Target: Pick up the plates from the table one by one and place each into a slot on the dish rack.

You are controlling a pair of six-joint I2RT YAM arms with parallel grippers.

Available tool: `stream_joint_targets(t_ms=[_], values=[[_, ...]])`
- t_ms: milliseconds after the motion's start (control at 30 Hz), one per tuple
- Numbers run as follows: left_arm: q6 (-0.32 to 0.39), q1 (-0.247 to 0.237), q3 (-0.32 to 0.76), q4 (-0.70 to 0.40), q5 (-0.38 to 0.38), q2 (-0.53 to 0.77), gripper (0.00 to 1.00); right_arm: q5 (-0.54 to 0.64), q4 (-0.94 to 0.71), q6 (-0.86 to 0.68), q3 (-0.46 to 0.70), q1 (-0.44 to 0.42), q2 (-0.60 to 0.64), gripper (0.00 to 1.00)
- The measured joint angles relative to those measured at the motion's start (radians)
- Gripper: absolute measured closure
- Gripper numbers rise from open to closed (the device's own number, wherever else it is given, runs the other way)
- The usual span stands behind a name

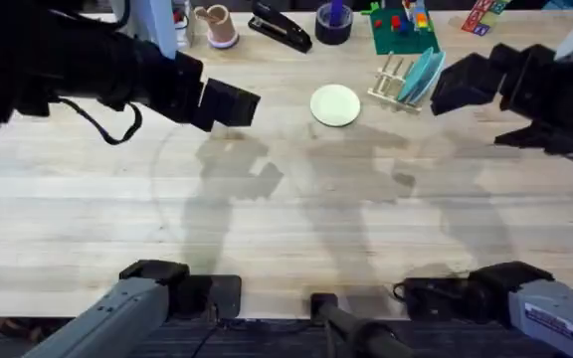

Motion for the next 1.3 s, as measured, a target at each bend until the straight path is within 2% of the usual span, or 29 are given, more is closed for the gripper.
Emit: stream_joint_targets(t_ms=[133,400,467,500,567,667,700,733,967,1133,1300], values=[[-0.002,0.0,0.0,0.002,0.001,0.0,0.008,-0.061,0.015,0.0,-0.046,-0.024,-0.048,0.009],[-0.002,0.0,0.0,0.018,0.033,0.05,0.004,-0.109,0.004,0.0,-0.051,-0.028,-0.063,0.006],[-0.004,0.0,0.0,0.032,0.04,0.082,0.053,-0.112,0.004,0.0,-0.052,-0.028,-0.063,0.007],[-0.004,0.0,0.0,0.041,0.046,0.098,0.119,-0.115,0.005,0.0,-0.052,-0.028,-0.063,0.007],[-0.01,0.0,0.0,0.061,0.066,0.127,0.339,-0.119,0.004,0.0,-0.053,-0.028,-0.062,0.007],[-0.011,0.0,0.0,0.1,0.103,0.16,0.805,-0.119,0.004,0.0,-0.053,-0.029,-0.062,0.006],[-0.012,0.0,0.002,0.111,0.115,0.171,0.922,-0.119,0.003,0.0,-0.053,-0.029,-0.063,0.007],[-0.018,0.0,0.007,0.114,0.122,0.18,0.949,-0.119,0.002,0.0,-0.053,-0.029,-0.063,0.006],[-0.029,-0.013,0.123,0.107,0.151,0.265,0.961,-0.119,0.002,-0.001,-0.053,-0.029,-0.063,0.007],[-0.032,-0.066,0.264,0.043,0.16,0.337,0.962,-0.119,0.002,-0.019,-0.053,-0.029,-0.063,0.007],[-0.032,-0.123,0.397,-0.051,0.169,0.435,0.962,-0.119,0.002,-0.139,-0.053,-0.029,-0.063,0.007]])
